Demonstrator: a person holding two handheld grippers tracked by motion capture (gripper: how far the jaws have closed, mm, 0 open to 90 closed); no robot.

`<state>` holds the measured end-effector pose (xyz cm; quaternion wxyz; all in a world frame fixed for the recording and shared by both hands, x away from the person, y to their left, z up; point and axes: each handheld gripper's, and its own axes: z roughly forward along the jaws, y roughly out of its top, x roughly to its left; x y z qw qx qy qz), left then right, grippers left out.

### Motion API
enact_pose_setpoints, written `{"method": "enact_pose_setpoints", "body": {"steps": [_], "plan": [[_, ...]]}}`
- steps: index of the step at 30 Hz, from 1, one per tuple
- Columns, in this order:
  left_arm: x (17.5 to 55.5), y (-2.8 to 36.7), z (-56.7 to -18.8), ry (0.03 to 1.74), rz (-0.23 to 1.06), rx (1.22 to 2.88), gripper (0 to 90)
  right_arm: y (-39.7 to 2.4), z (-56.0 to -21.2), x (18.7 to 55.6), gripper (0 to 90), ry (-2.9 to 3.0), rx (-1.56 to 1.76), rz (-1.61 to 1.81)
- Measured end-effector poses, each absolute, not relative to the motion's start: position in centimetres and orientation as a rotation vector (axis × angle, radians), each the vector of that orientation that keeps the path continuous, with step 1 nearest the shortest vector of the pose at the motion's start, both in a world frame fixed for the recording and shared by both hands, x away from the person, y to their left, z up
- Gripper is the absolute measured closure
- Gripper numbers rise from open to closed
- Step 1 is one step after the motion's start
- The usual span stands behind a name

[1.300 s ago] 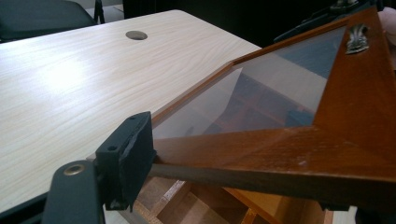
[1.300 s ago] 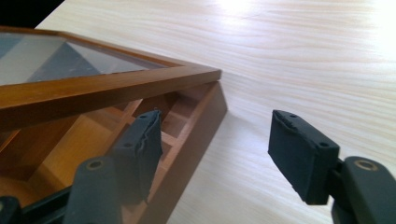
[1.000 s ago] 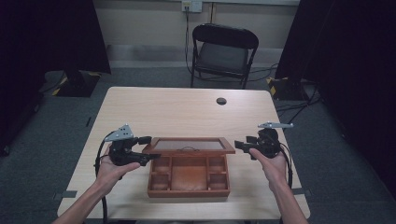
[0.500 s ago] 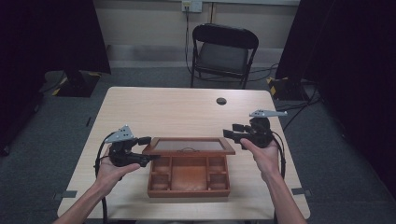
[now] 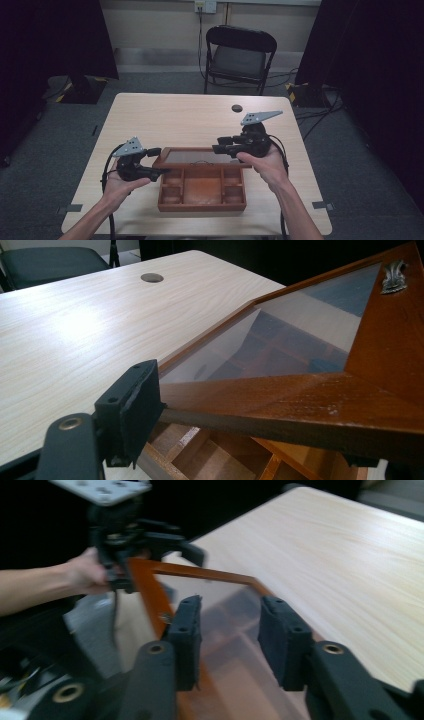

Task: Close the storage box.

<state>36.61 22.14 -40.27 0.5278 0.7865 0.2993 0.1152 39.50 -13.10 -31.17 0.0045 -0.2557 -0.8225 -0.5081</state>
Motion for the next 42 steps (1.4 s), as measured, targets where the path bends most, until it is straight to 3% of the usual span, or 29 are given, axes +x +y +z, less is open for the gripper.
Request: {"method": "enact_pose_setpoints", "body": {"steps": [12,42], "plan": [[36.4,22.1,-40.4,0.710,0.292,1.881,22.3,-10.7,-32.2,40.0,78.6,-2.544,-0.649,-1.476],[36.4,22.2,-40.8,0.729,0.277,1.893,21.2,-8.9,-33.3,40.1,82.0,-2.541,-0.642,-1.287]]}}
